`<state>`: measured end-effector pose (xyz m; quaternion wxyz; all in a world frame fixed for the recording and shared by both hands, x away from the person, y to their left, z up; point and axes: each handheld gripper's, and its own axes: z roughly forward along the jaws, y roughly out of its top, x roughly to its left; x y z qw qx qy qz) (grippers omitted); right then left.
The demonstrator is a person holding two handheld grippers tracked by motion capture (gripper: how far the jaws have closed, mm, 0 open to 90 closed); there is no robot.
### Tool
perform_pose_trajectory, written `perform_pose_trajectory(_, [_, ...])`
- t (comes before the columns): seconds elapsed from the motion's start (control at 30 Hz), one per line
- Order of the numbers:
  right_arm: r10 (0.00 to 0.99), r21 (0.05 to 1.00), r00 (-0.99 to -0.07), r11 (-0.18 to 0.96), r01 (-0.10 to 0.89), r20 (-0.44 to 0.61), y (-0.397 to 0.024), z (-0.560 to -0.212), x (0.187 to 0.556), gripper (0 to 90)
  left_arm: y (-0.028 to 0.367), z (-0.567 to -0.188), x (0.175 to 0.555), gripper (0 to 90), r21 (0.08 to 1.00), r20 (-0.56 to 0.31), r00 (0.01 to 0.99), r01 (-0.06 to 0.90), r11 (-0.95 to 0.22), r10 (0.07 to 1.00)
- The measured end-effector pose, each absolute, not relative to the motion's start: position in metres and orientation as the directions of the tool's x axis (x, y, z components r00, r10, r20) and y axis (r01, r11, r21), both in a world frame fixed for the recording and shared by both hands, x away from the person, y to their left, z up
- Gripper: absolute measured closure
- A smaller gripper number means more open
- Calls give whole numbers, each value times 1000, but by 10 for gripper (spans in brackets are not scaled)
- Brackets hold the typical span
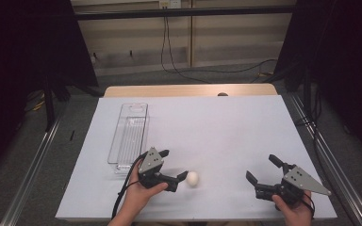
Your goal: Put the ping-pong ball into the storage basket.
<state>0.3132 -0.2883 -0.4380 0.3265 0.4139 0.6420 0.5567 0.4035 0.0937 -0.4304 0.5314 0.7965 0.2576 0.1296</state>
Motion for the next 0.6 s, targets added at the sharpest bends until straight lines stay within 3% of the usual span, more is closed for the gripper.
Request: perform_pose_trajectory(0.6, [895,985,-444,36,170,44,-288,-438,313,16,83,-436,404,17,898,-74,842,289,-331,535])
